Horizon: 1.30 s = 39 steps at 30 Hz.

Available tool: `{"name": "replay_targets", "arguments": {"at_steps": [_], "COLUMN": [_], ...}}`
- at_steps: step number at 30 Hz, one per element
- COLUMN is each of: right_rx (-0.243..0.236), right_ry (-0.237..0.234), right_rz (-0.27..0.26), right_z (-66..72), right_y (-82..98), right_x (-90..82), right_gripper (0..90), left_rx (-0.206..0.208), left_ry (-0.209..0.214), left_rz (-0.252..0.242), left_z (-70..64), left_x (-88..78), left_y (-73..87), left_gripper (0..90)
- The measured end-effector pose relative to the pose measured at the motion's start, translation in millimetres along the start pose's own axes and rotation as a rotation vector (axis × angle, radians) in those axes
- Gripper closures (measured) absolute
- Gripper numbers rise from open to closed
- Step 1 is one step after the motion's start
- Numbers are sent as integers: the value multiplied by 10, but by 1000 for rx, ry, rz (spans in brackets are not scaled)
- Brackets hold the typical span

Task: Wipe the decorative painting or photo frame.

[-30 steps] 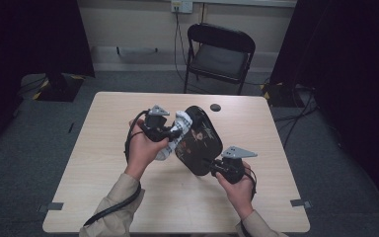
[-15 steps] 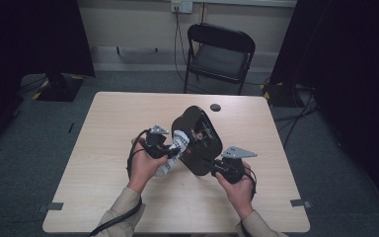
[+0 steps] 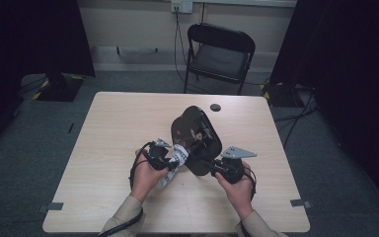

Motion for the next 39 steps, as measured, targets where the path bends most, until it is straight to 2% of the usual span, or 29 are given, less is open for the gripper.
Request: {"name": "replay_targets", "arguments": {"at_steps": [4, 7, 13, 15, 19, 21, 24, 28, 32, 35, 39], "right_rx": [1, 3, 8, 10, 11, 11, 15, 15, 7, 6, 4], "right_ry": [1, 1, 0, 1, 4, 4, 3, 2, 2, -1, -1], "right_rz": [-1, -2, -6, -6, -10, -12, -17, -20, -18, -13, -10], "right_z": [2, -1, -5, -3, 1, 6, 10, 15, 17, 17, 9], "right_y": [0, 1, 3, 2, -4, -6, -11, -20, -23, -26, -21], "right_x": [0, 0, 0, 1, 5, 11, 23, 40, 47, 48, 46], "right_gripper": [785, 785, 785, 785, 785, 785, 785, 785, 785, 786, 785], "left_rx": [-2, -3, -11, -14, -12, -1, 34, 77, 101, 113, 116], "left_ry": [-4, 1, 8, 15, 1, -12, -21, -24, -13, -25, -32], "left_rz": [23, 11, 8, -17, -92, -135, -177, -244, -278, -257, -208], "left_z": [-1, -4, -8, 1, 15, 12, -37, -177, -282, -314, -304], "left_x": [66, 93, 12, -112, -469, -700, -960, -1249, -1349, -1302, -1185], "left_y": [73, 96, 67, -5, -261, -439, -657, -956, -1125, -1170, -1112], "left_gripper": [741, 742, 742, 742, 742, 742, 742, 741, 740, 740, 742]}}
Point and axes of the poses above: each handheld gripper's, and its own axes: x roughly forward along the jaws, y roughly out of its underside, z roughly to its left, the point moved 6 cm from there along x, roughly forward along the jaws, and after that the axes turned 7 degrees about z, right-handed, at the moved point
